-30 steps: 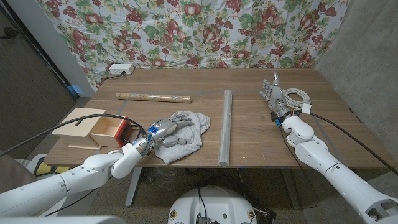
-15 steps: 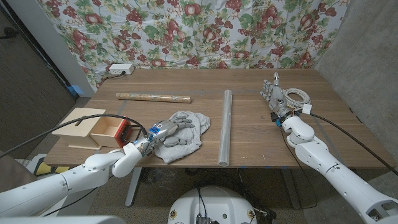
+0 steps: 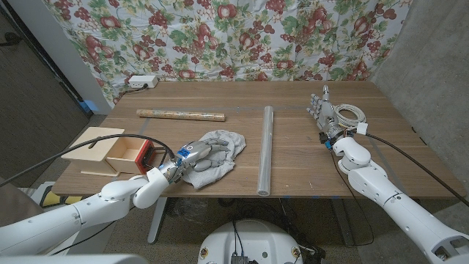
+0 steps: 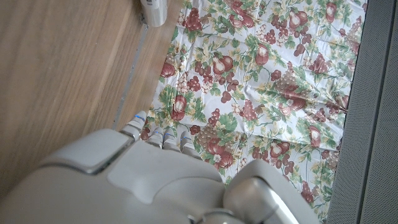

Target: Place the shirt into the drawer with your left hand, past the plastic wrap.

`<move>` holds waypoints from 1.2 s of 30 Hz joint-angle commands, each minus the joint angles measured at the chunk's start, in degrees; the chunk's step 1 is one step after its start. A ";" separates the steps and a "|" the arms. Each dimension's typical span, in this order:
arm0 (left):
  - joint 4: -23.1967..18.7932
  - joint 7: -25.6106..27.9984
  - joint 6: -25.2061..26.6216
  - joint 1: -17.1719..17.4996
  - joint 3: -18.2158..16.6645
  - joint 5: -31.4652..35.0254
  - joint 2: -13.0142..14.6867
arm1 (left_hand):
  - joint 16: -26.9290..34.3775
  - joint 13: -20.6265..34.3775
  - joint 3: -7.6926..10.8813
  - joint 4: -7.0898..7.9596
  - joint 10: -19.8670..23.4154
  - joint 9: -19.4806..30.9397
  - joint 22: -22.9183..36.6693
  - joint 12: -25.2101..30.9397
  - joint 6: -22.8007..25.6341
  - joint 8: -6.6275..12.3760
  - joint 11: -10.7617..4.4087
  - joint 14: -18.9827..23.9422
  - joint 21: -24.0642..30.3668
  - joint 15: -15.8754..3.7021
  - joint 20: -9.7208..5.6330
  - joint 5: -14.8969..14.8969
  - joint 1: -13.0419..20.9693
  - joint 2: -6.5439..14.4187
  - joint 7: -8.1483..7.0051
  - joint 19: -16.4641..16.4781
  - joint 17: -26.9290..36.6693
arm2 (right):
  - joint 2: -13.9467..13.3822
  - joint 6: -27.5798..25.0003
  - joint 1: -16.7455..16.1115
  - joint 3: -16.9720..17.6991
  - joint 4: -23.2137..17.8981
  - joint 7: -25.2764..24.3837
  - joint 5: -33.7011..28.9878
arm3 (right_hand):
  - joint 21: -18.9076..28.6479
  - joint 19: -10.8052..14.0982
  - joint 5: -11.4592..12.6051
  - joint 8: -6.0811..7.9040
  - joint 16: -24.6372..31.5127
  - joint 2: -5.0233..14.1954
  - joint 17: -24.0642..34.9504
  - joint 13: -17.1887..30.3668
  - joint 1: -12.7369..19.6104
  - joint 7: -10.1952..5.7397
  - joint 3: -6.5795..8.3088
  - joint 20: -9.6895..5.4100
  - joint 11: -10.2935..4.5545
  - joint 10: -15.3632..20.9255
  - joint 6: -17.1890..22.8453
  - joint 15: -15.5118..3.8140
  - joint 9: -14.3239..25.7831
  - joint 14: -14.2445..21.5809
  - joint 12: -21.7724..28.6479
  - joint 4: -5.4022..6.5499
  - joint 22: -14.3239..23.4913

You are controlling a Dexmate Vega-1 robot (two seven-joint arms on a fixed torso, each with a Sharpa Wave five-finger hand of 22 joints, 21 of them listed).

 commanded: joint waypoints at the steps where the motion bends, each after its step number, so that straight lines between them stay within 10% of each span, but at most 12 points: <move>1: 0.44 -0.18 0.47 0.29 -0.03 -1.11 -0.49 | 2.17 0.30 6.46 -3.22 1.36 1.15 2.35 0.38 1.28 1.17 -0.62 7.07 3.56 -10.19 -2.80 -3.01 4.84 0.14 0.00 5.33 1.47 | -0.21 -0.26 0.14 0.03 -0.13 0.01 -0.05 | 0.21 -0.14 -0.10 0.21 0.35 0.09 0.26 0.32 -0.05 0.15 0.08 -0.08 -0.02 0.28 0.59 -0.34 0.31 -0.16 0.53 0.10 0.18; 8: 1.65 1.27 -0.16 0.28 -0.09 -1.75 -1.53 | 6.90 1.52 13.82 -3.10 5.43 4.70 16.39 0.27 7.14 6.33 -0.74 18.48 18.00 -10.62 -6.41 -12.60 13.89 -1.37 1.62 5.12 6.44 | -0.28 -0.55 0.59 -0.10 -0.13 0.13 -0.18 | 0.22 -0.14 -0.12 0.20 0.34 0.09 0.26 0.32 -0.07 0.12 0.10 -0.12 -0.03 0.27 0.61 -0.34 0.31 -0.20 0.53 0.11 0.18; 15: 3.37 3.35 -1.51 -0.02 -0.17 -2.24 -2.67 | 12.07 8.71 22.32 -3.20 23.63 13.40 25.67 8.19 11.54 15.02 -0.79 25.87 29.40 -11.10 -8.10 -15.46 23.11 -2.18 3.76 2.76 15.11 | -0.37 -0.70 1.02 -0.13 -0.12 0.09 -0.42 | 0.20 -0.18 -0.13 0.20 0.35 0.13 0.26 0.32 -0.08 0.15 0.13 -0.10 -0.06 0.30 0.66 -0.45 0.31 -0.18 0.54 0.12 0.19; 31: 5.01 5.15 -2.60 -0.72 -0.45 -3.11 -4.43 | 25.68 19.12 21.30 -2.60 27.95 21.24 25.12 16.09 13.74 21.52 -0.79 23.14 30.14 -8.23 -10.32 -15.61 24.97 -1.19 3.76 6.37 32.53 | -0.34 -0.95 1.41 -0.04 0.32 0.21 -0.19 | 0.21 -0.17 -0.15 0.22 0.34 0.15 0.25 0.32 -0.12 0.05 0.18 -0.19 -0.11 0.34 0.80 -0.41 0.31 -0.19 0.55 0.13 0.19; 32: 4.90 5.26 -2.48 -0.65 -0.53 -3.21 -4.49 | 30.62 24.71 24.27 -0.46 26.86 25.34 26.63 21.95 13.43 25.94 0.15 20.20 31.50 -7.75 -9.68 -9.42 26.40 -3.60 3.46 5.62 36.46 | -0.30 -0.96 1.37 -0.02 0.31 0.16 -0.13 | 0.21 -0.17 -0.16 0.23 0.35 0.14 0.25 0.32 -0.13 0.06 0.18 -0.21 -0.13 0.34 0.83 -0.38 0.31 -0.19 0.55 0.13 0.19; 36: 4.67 5.75 -2.57 -0.48 -0.82 -3.86 -4.76 | 29.53 27.37 24.91 -1.04 26.95 27.66 27.96 23.91 14.60 28.25 -0.54 19.33 32.49 -7.02 -10.51 -10.04 26.08 -2.46 4.12 3.70 36.91 | -0.33 -0.77 1.12 0.07 0.27 0.01 -0.18 | 0.22 -0.17 -0.16 0.22 0.34 0.15 0.25 0.32 -0.13 0.10 0.19 -0.21 -0.12 0.32 0.84 -0.38 0.31 -0.20 0.54 0.14 0.19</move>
